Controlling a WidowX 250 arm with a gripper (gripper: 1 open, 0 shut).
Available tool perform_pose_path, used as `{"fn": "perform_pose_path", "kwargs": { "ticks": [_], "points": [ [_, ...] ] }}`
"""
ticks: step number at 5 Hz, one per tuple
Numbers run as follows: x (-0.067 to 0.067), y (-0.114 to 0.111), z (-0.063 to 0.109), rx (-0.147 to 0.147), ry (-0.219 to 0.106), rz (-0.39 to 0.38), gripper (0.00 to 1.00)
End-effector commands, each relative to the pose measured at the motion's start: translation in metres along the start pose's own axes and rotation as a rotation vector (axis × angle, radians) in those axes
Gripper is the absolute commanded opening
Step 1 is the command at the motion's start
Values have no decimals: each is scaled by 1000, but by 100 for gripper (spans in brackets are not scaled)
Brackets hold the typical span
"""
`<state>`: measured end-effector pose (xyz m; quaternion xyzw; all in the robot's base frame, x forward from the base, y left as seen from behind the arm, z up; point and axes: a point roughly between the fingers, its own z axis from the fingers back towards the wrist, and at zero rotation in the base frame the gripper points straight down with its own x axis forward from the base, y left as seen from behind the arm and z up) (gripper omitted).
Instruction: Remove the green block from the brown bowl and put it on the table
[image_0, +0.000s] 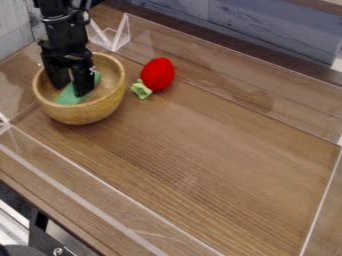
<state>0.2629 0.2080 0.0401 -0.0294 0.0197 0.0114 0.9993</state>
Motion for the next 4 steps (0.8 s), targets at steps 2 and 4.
{"fn": "perform_pose_path", "kwargs": {
  "ticks": [2,4],
  "points": [
    [2,9,16,24,-42,30,0],
    [1,6,37,5,-71,58,0]
  ]
}}
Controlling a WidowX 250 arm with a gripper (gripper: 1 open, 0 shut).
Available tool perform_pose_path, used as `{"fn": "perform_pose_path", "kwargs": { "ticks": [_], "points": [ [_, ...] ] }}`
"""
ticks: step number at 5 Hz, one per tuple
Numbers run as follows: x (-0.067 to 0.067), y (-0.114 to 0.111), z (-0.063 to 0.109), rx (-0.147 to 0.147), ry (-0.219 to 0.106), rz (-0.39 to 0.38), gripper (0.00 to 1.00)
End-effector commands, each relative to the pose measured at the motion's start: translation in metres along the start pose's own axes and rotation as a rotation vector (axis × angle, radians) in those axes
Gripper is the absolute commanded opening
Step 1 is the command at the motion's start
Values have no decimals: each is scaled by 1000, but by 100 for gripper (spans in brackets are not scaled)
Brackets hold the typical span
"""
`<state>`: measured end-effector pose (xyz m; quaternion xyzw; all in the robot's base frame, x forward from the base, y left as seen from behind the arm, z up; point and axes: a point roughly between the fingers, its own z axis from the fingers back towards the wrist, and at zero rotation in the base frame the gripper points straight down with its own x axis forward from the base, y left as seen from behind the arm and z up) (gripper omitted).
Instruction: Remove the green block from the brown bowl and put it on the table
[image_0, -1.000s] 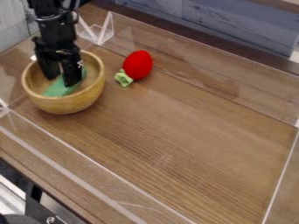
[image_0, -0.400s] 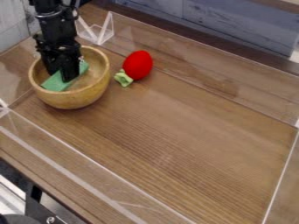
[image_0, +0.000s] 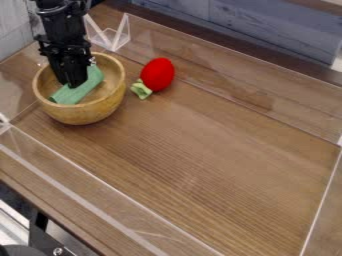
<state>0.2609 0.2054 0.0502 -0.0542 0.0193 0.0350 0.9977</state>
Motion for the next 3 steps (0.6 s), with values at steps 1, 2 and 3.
{"fn": "perform_pose_path", "kwargs": {
  "ticks": [1,2,3],
  "points": [
    [3,7,37,44,-84,22,0],
    [3,5,48,35,-98,35,0],
    [2,3,58,27,-111,46,0]
  ]
}}
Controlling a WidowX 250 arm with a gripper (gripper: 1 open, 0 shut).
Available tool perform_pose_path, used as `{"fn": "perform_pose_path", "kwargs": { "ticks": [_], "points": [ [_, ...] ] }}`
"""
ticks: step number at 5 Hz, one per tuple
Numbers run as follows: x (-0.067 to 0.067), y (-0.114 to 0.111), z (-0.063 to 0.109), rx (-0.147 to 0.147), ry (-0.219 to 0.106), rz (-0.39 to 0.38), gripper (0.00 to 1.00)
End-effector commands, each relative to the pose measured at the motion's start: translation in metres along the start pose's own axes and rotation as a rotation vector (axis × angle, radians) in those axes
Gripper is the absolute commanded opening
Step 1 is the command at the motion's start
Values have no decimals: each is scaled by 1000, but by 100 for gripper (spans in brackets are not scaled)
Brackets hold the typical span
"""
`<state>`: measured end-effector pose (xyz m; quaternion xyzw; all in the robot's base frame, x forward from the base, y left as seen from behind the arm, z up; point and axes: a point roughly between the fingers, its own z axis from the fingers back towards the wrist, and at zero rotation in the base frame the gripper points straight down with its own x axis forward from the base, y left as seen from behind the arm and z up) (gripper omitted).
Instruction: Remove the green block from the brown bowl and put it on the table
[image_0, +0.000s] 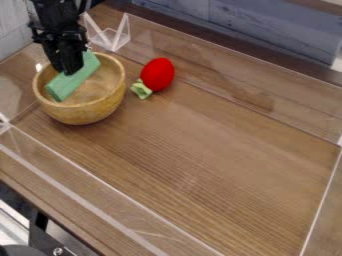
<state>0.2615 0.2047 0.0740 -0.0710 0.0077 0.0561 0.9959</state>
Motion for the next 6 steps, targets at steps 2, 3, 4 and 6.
{"fn": "perform_pose_path", "kwargs": {
  "ticks": [2,3,4,6],
  "points": [
    [5,-10,63,27,-130,28,0],
    [5,-22,75,7,-144,29,0],
    [6,-41,85,-14,-154,14,0],
    [2,-90,95,-52,-158,-42,0]
  ]
}}
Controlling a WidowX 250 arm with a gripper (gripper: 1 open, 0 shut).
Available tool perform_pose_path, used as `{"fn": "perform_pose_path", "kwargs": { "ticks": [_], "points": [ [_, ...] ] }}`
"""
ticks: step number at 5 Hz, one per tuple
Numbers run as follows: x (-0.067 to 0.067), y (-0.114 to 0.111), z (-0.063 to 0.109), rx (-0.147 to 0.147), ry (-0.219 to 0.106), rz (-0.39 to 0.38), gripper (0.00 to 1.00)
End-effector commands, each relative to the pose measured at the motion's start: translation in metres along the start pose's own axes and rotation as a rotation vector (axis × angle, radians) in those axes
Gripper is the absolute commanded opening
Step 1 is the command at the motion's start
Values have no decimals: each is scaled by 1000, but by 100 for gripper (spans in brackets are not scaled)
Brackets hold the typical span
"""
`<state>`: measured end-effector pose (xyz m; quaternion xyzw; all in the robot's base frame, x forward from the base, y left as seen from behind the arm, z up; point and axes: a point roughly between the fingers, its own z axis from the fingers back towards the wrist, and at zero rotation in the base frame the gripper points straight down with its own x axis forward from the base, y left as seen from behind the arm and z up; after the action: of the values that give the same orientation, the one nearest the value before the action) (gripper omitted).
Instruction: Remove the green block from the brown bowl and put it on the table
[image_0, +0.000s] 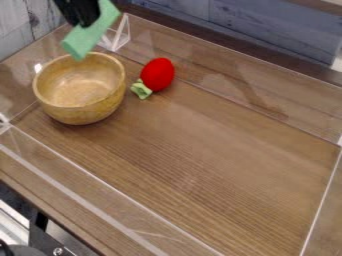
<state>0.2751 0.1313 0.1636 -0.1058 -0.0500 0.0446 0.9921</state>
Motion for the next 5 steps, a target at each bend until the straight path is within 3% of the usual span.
{"fn": "perform_pose_path", "kwargs": {
  "ticks": [1,3,5],
  "points": [
    [-3,-35,4,9,-27,-48,0],
    [-13,-88,-10,-12,11,-157,0],
    [-14,-133,-47,-7,60,-225,0]
  ]
}}
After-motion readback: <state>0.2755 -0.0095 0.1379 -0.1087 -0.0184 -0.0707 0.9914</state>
